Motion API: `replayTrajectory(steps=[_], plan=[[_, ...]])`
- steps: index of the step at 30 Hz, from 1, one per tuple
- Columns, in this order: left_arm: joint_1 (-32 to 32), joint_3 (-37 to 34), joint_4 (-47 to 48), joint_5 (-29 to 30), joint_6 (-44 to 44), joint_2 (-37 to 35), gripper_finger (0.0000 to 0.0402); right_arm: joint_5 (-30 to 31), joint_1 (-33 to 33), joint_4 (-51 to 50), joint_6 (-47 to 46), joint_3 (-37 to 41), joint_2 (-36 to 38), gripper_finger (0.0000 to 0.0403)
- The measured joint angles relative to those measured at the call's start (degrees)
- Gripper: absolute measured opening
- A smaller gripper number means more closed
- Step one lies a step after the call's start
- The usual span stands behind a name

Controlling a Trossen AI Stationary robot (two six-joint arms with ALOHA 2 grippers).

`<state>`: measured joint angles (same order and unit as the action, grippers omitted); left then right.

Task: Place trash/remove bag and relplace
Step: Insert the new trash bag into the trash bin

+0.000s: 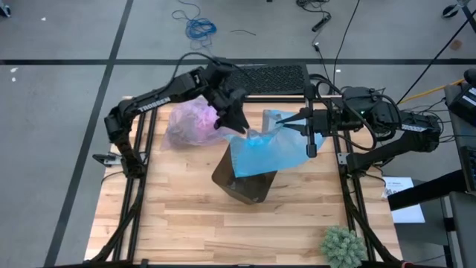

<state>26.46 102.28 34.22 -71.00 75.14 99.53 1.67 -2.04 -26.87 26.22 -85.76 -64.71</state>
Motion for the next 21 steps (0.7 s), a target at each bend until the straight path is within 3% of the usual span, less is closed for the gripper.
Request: replayTrajectory(steps=[9, 11, 15, 21], plan=[[-3.1, -0.1, -0.9, -0.1, -0.6, 3.6, 0.0142, 0.0, 0.0, -0.5, 0.0, 0.0, 0.0, 0.0], [-3.6, -0.1, -2.4, 0.1, -1.7, 3.6, 0.0116, 0.0, 0.0, -0.8, 0.0, 0.0, 0.0, 0.0], [-3.7, -0.1, -8.8, 1.0, -3.3, 3.6, 0.002, 0.0, 0.0, -1.1, 0.0, 0.0, 0.0, 0.0], [-2.6, 1.7, -11.9, 2.0, -3.7, 3.6, 0.0002, 0.0, 0.0, -1.2, 0.1, 0.0, 0.0, 0.0]])
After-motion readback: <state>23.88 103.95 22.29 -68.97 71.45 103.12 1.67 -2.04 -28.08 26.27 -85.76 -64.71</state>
